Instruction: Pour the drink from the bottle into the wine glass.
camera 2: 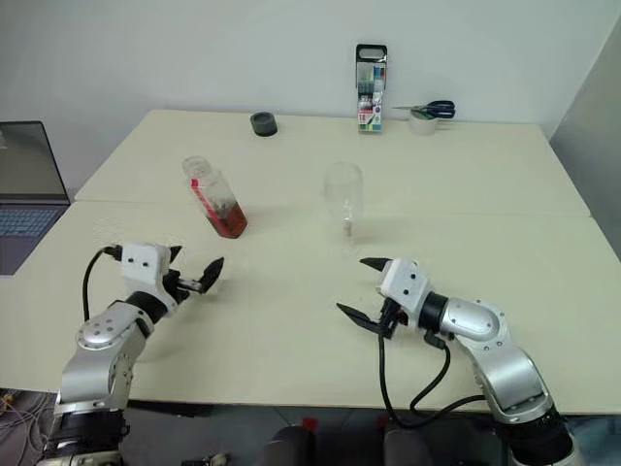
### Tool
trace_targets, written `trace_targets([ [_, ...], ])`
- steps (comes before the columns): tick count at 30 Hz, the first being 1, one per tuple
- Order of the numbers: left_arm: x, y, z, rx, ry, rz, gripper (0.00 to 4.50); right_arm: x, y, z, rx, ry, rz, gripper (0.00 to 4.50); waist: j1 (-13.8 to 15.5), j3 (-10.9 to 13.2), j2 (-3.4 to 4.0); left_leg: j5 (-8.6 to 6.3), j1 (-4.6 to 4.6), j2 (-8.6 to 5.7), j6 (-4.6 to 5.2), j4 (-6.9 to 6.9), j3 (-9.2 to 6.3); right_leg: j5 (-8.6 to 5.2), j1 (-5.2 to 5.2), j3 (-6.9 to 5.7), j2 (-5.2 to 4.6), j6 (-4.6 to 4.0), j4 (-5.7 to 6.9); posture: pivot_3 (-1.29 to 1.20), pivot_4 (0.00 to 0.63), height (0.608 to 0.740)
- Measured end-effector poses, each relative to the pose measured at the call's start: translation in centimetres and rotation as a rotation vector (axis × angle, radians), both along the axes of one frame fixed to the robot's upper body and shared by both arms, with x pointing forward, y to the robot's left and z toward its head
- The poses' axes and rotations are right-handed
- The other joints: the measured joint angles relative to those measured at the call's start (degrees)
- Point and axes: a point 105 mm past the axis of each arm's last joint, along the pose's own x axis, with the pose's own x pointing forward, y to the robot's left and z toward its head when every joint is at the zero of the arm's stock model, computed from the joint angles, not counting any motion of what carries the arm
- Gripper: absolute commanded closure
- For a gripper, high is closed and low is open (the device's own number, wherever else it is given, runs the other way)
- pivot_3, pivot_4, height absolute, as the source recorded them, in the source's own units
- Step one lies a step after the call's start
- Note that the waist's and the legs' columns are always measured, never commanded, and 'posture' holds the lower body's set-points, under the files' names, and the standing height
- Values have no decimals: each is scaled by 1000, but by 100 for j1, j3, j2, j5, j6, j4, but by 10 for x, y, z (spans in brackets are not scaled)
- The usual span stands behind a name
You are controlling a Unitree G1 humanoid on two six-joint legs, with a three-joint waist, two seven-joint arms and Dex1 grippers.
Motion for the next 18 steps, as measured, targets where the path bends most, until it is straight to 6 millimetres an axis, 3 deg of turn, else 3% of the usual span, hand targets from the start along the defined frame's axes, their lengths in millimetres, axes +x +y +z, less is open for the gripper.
trace_targets([
  [7, 25, 8, 18, -35, -50, 22, 0, -5, 6, 19, 86, 82, 40, 47, -1, 0, -1, 0, -1, -1, 0, -2, 0, 0, -2, -2, 1, 0, -4, 0, 150, 740],
  [18, 51, 5, 32, -37, -46, -14, 0, -2, 6, 24, 78, 72, 27, 47, -8, 0, -2, 3, -3, -3, -5, -1, 1, 0, -4, -2, 2, 0, -3, 0, 150, 740],
])
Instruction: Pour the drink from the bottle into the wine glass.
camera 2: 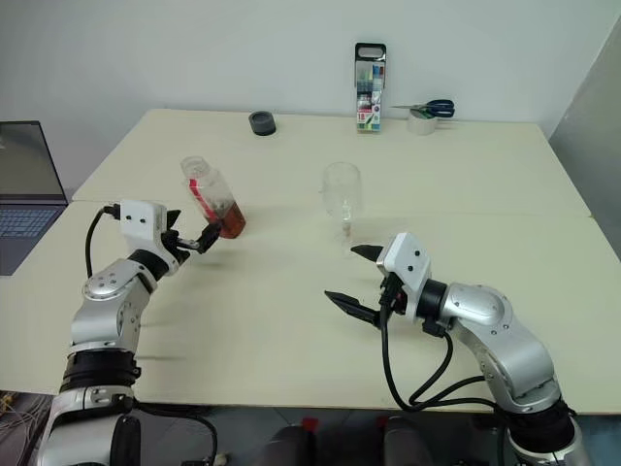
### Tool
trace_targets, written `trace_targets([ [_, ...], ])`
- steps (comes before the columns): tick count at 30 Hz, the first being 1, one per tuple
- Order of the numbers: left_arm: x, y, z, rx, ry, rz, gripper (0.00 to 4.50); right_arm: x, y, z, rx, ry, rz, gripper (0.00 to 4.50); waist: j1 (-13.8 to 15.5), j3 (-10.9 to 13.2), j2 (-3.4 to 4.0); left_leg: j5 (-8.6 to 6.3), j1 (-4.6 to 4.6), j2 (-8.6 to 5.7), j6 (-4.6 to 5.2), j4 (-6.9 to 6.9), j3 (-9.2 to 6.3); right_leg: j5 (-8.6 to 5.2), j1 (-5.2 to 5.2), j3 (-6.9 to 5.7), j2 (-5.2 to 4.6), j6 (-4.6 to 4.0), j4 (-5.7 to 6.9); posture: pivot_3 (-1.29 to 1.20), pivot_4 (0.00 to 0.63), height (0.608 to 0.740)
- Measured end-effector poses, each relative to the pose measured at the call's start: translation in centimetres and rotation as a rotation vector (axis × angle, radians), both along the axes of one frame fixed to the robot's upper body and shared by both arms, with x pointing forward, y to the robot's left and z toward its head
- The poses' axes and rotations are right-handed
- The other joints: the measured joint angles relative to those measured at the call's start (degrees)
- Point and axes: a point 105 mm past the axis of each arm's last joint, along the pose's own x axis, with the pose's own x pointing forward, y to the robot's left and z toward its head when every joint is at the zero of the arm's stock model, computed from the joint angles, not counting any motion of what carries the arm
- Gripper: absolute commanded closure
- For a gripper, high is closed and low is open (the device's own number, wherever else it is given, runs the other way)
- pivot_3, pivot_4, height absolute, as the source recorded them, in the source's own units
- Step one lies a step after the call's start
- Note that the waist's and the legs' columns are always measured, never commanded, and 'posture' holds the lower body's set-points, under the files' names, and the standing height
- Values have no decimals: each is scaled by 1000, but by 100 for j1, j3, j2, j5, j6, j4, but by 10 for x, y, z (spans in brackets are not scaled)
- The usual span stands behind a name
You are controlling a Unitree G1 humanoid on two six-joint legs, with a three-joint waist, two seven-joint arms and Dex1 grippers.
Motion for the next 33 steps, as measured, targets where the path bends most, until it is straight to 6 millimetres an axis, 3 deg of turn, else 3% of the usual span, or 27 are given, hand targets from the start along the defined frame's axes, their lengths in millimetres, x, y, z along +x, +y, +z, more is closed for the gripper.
trace_targets([
  [15, 30, -1, 20, 1, 9, -35, 0, 2, 2, 5, 7, -15, -9, 47, -7, 2, -3, 4, -2, -3, -6, 0, 1, 0, -3, -1, 1, 0, 2, 0, 150, 740],
  [18, 35, -7, 20, 7, 22, -61, 600, 4, 3, 10, 9, -34, -12, 0, -10, 2, -3, 4, -2, -2, -8, 0, 1, 0, -4, -1, 1, 0, 3, 0, 150, 740],
  [25, 38, -9, 21, 10, 18, -79, 2602, 3, 4, 13, 23, -36, -21, 0, -19, 2, -4, 8, -2, -2, -15, 0, -1, 0, -4, -1, 1, 0, 4, 0, 150, 740],
  [30, 39, -12, 22, -10, 11, -73, 2732, 2, 5, 16, 34, -43, -30, 0, -16, 2, -4, 8, -2, -2, -14, 2, -1, 0, -4, -1, 1, 0, 7, 0, 150, 740],
  [33, 41, -31, 29, 31, -13, -118, 2732, 5, -1, 24, 57, -61, -71, 0, 6, 6, -11, 9, -15, -6, -16, 7, -5, 0, -6, -4, 1, 0, 5, 0, 150, 740],
])
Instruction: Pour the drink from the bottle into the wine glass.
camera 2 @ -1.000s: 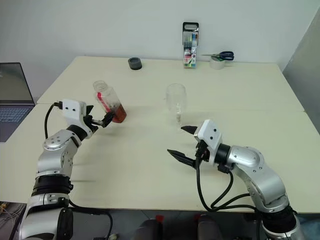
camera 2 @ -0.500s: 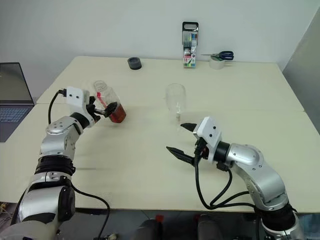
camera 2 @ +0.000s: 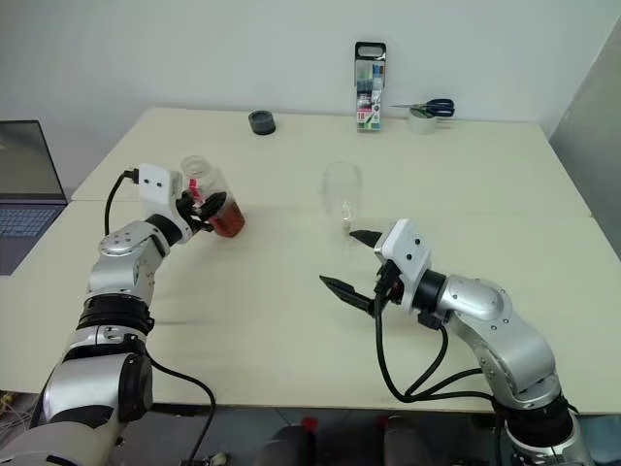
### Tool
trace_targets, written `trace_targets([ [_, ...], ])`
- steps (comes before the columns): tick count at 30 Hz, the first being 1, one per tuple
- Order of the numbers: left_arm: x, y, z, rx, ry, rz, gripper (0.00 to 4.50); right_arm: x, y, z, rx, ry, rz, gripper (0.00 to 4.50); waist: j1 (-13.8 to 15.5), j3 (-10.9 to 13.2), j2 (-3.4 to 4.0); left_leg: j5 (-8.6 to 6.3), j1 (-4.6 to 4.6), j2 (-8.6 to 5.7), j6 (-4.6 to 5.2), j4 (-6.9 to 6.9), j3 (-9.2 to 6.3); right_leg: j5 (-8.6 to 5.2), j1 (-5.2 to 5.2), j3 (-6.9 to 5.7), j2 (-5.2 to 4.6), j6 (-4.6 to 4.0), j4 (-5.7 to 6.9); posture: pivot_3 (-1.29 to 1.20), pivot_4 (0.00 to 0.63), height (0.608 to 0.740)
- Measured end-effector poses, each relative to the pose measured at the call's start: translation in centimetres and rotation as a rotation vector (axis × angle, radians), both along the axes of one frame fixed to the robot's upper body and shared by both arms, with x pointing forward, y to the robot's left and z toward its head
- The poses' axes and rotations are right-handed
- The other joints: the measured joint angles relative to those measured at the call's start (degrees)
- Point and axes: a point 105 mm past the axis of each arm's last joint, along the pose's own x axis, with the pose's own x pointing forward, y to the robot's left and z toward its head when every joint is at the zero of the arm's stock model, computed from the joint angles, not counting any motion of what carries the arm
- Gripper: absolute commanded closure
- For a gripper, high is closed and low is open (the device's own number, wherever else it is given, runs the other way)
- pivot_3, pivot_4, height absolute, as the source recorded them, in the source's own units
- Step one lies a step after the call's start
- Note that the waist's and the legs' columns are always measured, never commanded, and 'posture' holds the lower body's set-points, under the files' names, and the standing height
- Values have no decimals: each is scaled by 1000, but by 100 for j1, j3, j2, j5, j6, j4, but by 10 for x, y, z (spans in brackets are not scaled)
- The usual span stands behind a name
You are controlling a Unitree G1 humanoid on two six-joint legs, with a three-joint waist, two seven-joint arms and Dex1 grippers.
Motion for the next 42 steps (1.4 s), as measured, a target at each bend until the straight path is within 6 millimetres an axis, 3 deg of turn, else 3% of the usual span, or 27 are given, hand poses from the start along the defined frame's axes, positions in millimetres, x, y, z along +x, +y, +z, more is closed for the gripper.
trace_targets([
  [9, -1, -79, 59, 316, -236, -204, 2738, 11, -26, 21, 74, -19, -148, 0, -7, 1, -6, 1, -7, -4, -1, -3, 4, 0, -2, 4, -3, 0, -5, 0, 150, 740],
  [15, -2, -119, 79, 509, -385, -304, 2738, 17, -33, 30, 88, -49, -214, 0, -34, 2, -6, 0, -6, -3, 0, -4, 16, 0, -4, 5, 1, 0, -5, 0, 150, 740],
  [30, 2, -134, 94, 848, -665, -329, 2739, 27, -40, 37, 91, -88, -256, 0, -29, 4, -9, 0, -9, -9, 2, -6, 21, 0, -4, 3, 0, 0, -5, 0, 150, 740],
  [42, 4, -136, 94, 975, -747, -307, 2739, 27, -41, 34, 83, -63, -255, 0, -28, 4, -9, -1, -11, -12, 3, -4, 21, 0, -5, 2, 0, 0, -1, 0, 150, 740],
])
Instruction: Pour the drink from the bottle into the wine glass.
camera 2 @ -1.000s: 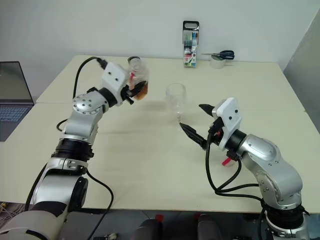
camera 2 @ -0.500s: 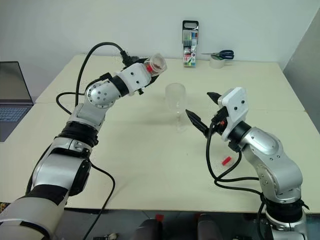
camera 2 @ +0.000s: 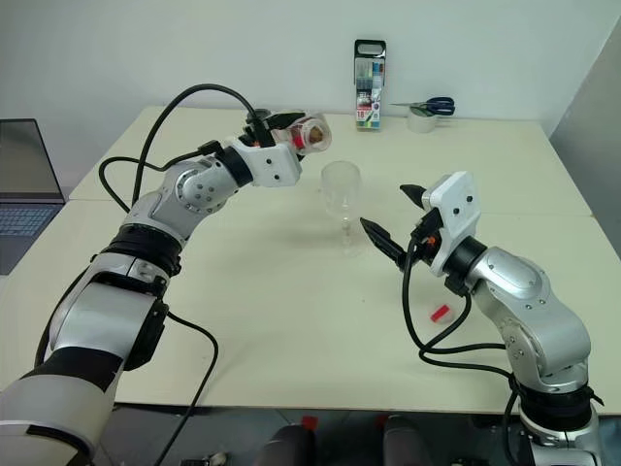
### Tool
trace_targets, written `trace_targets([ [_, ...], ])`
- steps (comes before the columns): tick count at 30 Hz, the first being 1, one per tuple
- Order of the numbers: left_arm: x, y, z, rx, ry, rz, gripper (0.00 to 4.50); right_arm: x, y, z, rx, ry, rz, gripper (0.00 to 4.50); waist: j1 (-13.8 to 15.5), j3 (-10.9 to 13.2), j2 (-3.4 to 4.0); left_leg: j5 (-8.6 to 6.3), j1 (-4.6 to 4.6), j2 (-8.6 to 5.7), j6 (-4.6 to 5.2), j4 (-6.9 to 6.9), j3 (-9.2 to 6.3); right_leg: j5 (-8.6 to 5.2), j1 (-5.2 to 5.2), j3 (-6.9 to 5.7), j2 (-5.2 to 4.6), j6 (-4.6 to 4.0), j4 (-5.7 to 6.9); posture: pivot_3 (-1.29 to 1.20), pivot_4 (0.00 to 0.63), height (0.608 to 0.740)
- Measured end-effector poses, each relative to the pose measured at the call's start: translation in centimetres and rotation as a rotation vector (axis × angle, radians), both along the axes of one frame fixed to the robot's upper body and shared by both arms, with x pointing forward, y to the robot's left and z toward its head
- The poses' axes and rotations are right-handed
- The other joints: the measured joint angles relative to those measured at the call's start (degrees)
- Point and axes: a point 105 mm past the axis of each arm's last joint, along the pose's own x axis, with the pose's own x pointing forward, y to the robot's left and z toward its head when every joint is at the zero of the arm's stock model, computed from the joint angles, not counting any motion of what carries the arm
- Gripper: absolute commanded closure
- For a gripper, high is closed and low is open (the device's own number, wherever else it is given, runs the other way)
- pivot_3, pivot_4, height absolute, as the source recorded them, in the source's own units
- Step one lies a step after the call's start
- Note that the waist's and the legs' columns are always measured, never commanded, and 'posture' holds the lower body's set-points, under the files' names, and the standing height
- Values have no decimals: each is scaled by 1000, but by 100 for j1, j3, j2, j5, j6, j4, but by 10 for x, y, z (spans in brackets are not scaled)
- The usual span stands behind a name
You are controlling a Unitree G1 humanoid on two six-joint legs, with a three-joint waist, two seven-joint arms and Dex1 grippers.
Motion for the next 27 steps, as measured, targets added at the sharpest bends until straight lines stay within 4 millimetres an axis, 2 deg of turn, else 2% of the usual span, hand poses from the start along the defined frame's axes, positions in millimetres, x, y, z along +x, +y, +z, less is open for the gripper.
trace_targets([
  [15, 1, -10, 2, 112, -116, 10, 2739, -3, 8, -6, -3, 35, 24, 0, -1, 0, 0, 0, -1, 0, -1, 0, 0, 0, -1, -1, 0, 0, 2, 0, 150, 740],
  [19, 2, -10, 7, 122, -145, 19, 2739, -4, 11, -9, 0, 48, 32, 0, -3, 0, 0, 1, -1, 0, -1, 0, 1, 0, -2, 0, 0, 0, 5, 0, 150, 740],
  [24, 4, -8, -1, 157, -145, 31, 2739, -5, 12, -12, 6, 57, 30, 0, -2, 0, 0, 1, -1, -2, -1, 1, 0, 0, -2, -1, 0, 0, 6, 0, 150, 740],
  [27, 5, -8, 2, 166, -159, 42, 2739, -6, 14, -15, 7, 66, 34, 0, -2, 0, 0, 1, -1, -2, -1, 1, 0, 0, -2, -1, 0, 0, 7, 0, 150, 740],
])
